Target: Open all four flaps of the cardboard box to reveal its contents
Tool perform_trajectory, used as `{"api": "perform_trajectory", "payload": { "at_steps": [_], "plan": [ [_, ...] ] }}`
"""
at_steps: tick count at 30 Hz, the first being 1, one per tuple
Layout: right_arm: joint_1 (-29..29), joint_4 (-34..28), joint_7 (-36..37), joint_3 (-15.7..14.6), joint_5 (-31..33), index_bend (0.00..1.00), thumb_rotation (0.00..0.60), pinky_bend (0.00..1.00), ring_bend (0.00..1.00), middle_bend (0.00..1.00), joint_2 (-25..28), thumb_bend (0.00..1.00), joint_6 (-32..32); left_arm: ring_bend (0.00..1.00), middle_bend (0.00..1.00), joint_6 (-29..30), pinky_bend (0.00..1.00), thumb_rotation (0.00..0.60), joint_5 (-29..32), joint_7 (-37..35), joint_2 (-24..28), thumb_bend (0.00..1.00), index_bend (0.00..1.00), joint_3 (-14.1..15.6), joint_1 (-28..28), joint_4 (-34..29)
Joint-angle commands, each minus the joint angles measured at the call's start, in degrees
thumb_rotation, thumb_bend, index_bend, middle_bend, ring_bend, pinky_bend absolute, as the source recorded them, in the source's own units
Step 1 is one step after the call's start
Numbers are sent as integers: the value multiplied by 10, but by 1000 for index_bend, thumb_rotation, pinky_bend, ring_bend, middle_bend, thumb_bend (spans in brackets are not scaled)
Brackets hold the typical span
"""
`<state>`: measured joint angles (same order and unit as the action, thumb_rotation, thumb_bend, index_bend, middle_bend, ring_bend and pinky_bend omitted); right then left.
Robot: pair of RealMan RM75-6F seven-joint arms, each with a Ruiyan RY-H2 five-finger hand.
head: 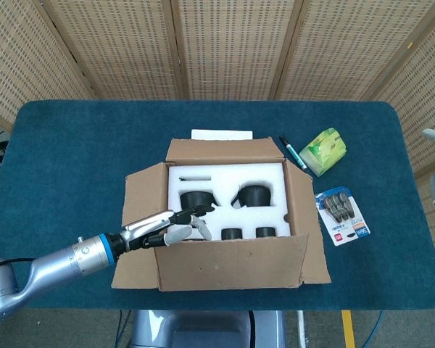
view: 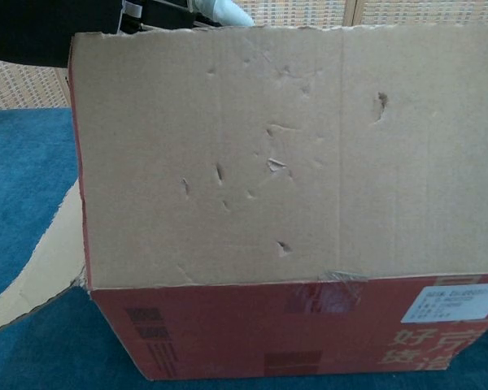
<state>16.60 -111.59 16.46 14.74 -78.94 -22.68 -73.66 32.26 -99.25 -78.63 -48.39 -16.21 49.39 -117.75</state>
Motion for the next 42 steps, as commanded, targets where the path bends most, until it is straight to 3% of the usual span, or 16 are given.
{"api": "perform_trajectory", "payload": {
  "at_steps": [1,11,17,28,42],
  "plan": [
    [0,0,-1,0,0,118,600,6,0,206,1,672,0,0,0,29,0,99,-38,-52,5,434,287,26,17,8],
    [-2,-1,0,-1,1,118,600,2,0,206,4,672,0,0,0,117,0,98,-113,-167,11,426,195,98,60,37],
    [-3,-1,0,-1,1,119,600,0,0,206,4,672,-1,0,0,164,0,94,-136,-255,3,425,170,137,88,43],
    [-8,-2,3,-3,1,119,600,0,0,206,8,672,-6,0,0,265,0,94,-234,-407,-8,426,154,216,144,65],
    [-12,1,10,-3,-3,119,600,0,0,206,9,672,-14,0,0,349,0,90,-316,-488,-17,431,120,308,206,64]
  ]
}}
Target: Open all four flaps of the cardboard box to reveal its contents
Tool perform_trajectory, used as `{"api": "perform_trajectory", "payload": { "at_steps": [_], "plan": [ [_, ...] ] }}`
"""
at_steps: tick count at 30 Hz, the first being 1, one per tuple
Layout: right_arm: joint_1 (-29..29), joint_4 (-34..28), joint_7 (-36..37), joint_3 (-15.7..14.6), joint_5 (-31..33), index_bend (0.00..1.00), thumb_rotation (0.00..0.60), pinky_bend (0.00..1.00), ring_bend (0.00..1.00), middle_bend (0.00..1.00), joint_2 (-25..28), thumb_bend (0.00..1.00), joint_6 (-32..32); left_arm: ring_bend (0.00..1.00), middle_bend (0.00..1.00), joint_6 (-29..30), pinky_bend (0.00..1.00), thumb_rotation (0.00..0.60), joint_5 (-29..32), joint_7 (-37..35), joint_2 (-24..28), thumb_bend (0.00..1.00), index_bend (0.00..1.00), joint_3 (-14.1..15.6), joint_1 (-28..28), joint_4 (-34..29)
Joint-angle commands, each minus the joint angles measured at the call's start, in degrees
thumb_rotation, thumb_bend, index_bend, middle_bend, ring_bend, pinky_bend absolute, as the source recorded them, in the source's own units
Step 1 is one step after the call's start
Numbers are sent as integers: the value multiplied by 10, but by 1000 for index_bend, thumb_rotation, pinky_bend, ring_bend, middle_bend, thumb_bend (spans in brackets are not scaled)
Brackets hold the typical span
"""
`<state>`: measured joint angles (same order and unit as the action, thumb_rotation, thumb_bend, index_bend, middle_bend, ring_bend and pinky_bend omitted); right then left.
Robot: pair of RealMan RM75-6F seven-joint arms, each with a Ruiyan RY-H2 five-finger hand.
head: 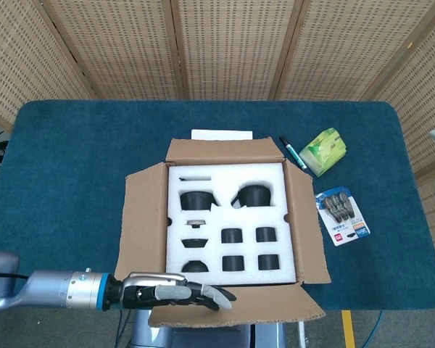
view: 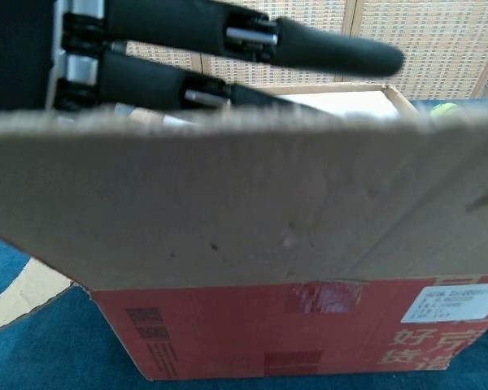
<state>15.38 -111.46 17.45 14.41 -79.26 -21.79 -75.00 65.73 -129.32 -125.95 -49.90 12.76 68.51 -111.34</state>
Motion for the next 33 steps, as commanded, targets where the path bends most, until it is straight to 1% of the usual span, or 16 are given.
{"api": "perform_trajectory", "payload": {
  "at_steps": [1,4,8,10,12,14,16,21,24,27,32,33],
  "plan": [
    [0,0,0,0,0,119,600,0,0,206,0,672,-1,0,0,20,0,91,-22,-19,-4,431,117,25,19,0],
    [-1,0,0,0,-1,119,600,0,0,206,0,672,-1,0,0,34,0,90,-32,-27,-4,431,114,42,30,3],
    [1,-1,-1,0,-2,118,600,0,0,206,-1,672,1,0,0,39,0,87,-27,-4,0,432,112,58,35,6],
    [1,-1,-2,0,-2,118,600,0,0,206,-2,672,1,0,0,33,0,85,-14,20,5,431,112,61,34,9],
    [1,-2,-3,0,-2,119,600,0,0,206,-2,672,2,0,0,18,0,85,6,66,13,431,113,59,28,11],
    [1,-2,-3,-1,-2,119,600,0,0,206,-2,672,2,0,0,-1,0,85,34,123,22,431,112,54,17,8],
    [1,-1,-2,-1,-2,119,600,0,0,206,-3,672,4,0,0,-27,0,85,74,203,32,431,112,46,2,2],
    [3,1,-5,-3,-2,119,600,0,0,206,-8,672,10,0,0,-68,0,85,148,344,47,441,112,27,-27,-1],
    [3,3,-9,-4,-2,119,600,0,0,206,-14,672,10,0,0,-100,0,85,213,471,61,465,113,10,-52,-6],
    [2,4,-11,-5,0,119,600,0,0,206,-17,672,11,0,0,-116,0,85,262,570,67,476,116,-4,-72,-7],
    [3,8,-28,-7,6,118,600,0,0,201,-28,672,13,0,0,-121,0,85,364,772,68,487,127,-25,-119,-7],
    [4,9,-34,-8,8,118,600,0,0,201,-31,672,13,0,0,-115,0,87,394,833,65,488,129,-30,-135,-6]
  ]
}}
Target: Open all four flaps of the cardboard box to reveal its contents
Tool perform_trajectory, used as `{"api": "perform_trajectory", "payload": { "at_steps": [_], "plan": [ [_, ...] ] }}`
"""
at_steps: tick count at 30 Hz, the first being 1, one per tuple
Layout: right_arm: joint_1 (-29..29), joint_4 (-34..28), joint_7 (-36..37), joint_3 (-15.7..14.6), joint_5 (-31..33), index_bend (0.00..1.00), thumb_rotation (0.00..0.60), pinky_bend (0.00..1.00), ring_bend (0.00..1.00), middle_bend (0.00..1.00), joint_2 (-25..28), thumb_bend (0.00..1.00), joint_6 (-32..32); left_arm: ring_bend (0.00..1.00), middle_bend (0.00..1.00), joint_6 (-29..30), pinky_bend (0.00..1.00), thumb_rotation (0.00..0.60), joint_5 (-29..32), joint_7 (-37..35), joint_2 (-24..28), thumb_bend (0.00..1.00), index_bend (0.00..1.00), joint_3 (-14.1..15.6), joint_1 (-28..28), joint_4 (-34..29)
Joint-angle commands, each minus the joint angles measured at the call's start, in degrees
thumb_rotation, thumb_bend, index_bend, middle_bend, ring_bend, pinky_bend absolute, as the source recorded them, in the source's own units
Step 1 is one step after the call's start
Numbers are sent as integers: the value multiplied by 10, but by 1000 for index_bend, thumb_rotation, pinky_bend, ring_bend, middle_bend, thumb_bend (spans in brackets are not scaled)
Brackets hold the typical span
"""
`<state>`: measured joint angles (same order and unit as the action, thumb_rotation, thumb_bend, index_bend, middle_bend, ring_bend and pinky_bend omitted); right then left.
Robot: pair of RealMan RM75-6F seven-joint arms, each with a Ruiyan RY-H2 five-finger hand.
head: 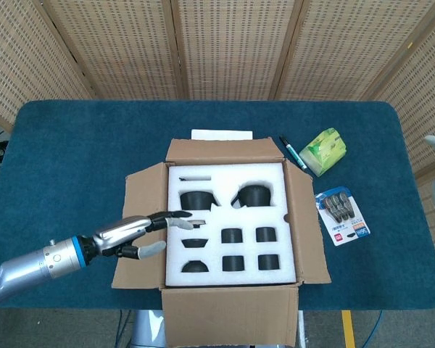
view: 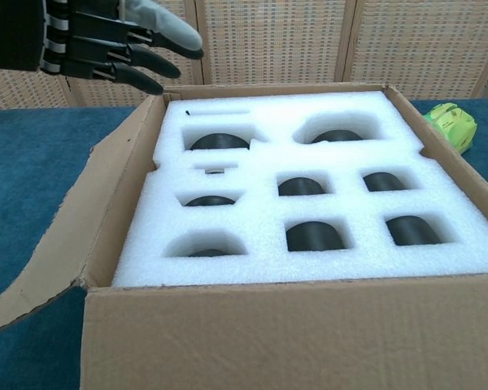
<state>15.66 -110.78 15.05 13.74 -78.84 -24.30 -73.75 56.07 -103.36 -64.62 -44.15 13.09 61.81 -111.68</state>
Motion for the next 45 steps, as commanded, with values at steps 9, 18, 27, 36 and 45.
{"api": "perform_trajectory", "payload": {
  "at_steps": [9,18,27,36,45],
  "plan": [
    [5,1,-48,-3,15,108,600,0,0,190,-30,672,4,0,0,78,0,160,294,556,-31,489,137,-66,-158,-22],
    [6,-8,-99,-10,23,88,600,0,0,154,-56,672,3,0,0,134,0,175,329,684,-34,489,138,-79,-206,-31],
    [8,-14,-143,-14,39,74,600,0,0,124,-91,672,0,0,0,200,0,212,318,789,-44,489,138,-88,-260,-36],
    [2,-21,-184,-20,46,52,600,0,0,94,-125,672,-18,0,0,263,0,222,295,842,-60,489,139,-92,-318,-32],
    [3,-30,-223,-28,49,38,600,0,0,74,-155,672,-18,0,0,307,0,223,260,866,-77,486,154,-97,-372,-30]
  ]
}}
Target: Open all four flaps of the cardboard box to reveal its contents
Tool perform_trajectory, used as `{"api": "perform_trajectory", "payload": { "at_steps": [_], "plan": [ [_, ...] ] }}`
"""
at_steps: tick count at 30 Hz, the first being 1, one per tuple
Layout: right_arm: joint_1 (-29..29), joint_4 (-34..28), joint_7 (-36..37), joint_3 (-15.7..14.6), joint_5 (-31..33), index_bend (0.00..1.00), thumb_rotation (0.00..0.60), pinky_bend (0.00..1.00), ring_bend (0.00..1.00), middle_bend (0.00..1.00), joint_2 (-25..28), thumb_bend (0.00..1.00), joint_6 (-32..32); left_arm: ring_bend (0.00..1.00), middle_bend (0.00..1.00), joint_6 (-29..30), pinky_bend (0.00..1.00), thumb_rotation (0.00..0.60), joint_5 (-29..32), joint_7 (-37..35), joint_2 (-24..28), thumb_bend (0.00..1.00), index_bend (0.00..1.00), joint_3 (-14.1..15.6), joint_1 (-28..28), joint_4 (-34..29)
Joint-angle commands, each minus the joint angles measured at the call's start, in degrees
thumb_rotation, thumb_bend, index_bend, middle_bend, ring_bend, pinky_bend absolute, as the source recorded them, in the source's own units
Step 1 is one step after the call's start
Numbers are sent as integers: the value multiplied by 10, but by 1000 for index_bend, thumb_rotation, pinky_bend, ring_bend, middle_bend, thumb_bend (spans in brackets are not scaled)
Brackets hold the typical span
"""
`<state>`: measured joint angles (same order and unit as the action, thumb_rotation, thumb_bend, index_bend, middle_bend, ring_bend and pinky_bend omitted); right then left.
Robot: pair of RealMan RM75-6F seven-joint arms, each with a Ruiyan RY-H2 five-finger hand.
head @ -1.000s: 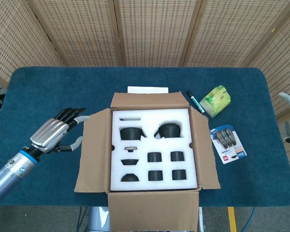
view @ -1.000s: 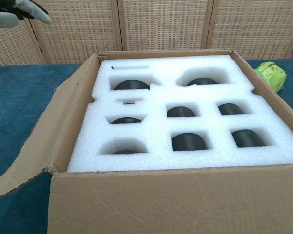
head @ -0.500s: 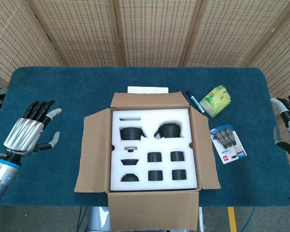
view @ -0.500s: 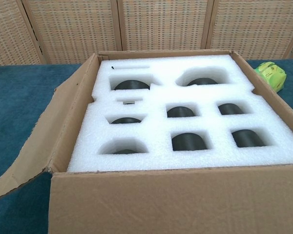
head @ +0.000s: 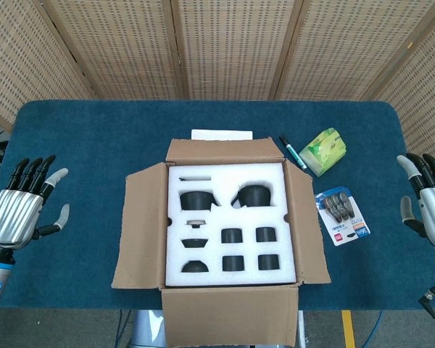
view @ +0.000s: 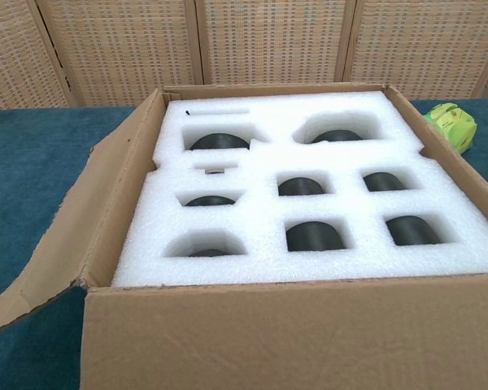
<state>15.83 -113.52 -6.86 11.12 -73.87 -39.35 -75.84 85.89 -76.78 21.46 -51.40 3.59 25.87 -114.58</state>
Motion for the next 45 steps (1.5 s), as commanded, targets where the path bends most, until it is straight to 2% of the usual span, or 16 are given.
{"api": "perform_trajectory", "payload": {
  "at_steps": [1,16,45],
  "plan": [
    [2,-3,-6,-3,0,37,600,0,0,71,-7,672,4,0,0,10,0,223,-6,5,-4,486,154,-2,-18,-3],
    [-9,-1,-36,-16,-4,36,600,0,0,68,-48,672,-13,0,0,21,0,223,0,1,-11,481,155,-12,-73,-8],
    [23,47,-42,-6,20,36,600,0,0,68,-91,672,29,0,0,-17,0,222,38,-2,-23,467,167,-57,-93,-4]
  ]
}}
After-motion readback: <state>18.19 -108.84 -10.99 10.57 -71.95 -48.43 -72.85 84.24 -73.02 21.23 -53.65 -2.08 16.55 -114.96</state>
